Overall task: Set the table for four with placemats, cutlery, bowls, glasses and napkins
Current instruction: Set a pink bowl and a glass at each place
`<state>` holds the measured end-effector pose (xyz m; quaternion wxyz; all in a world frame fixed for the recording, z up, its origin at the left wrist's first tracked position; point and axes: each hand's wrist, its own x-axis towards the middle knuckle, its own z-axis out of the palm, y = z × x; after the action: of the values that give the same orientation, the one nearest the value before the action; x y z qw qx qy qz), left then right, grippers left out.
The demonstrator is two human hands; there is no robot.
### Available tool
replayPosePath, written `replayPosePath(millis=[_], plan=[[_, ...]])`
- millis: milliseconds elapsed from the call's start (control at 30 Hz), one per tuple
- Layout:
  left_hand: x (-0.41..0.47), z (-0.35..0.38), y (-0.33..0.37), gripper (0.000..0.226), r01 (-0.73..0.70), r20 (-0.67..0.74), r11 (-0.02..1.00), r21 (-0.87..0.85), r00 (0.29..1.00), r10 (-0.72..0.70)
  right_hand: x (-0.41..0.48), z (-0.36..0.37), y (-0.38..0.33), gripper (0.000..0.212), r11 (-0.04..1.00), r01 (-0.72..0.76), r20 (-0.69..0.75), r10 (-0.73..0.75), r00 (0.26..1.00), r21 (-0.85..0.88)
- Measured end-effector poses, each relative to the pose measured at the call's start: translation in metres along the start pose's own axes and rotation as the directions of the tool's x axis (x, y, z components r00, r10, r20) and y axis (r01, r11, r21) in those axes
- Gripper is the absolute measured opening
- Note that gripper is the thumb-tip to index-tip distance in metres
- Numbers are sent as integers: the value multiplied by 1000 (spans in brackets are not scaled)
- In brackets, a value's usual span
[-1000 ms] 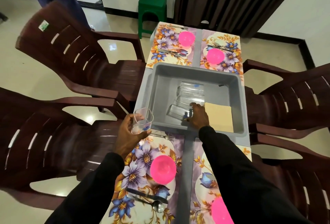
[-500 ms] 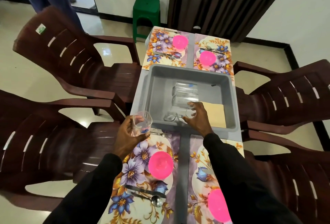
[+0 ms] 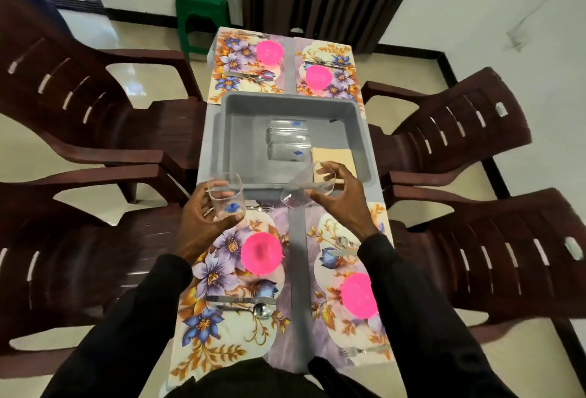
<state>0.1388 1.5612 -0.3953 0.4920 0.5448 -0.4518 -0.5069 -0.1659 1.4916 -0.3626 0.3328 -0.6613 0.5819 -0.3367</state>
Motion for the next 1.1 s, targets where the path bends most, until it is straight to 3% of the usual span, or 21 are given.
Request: replayPosePath(millis=[267,533,767,1100], plan=[[-30,12,-11,65,29,91,999,-15,995,-28,-123,17,1,66,993,-111,3,111,994,33],[-51,24,-23,59,31,184,995,91,982,-47,-206,33,0,70,980,-200,-80,200,977,4],[-68,39,-22,60,64,251,991,121,964,-93,-222,18,8,72,971,-241,-134,238,962,0],[-87,78,-13,65,101,157,981,168,979,-127,-201,-47,41,70,982,-190,-106,187,977,-18]])
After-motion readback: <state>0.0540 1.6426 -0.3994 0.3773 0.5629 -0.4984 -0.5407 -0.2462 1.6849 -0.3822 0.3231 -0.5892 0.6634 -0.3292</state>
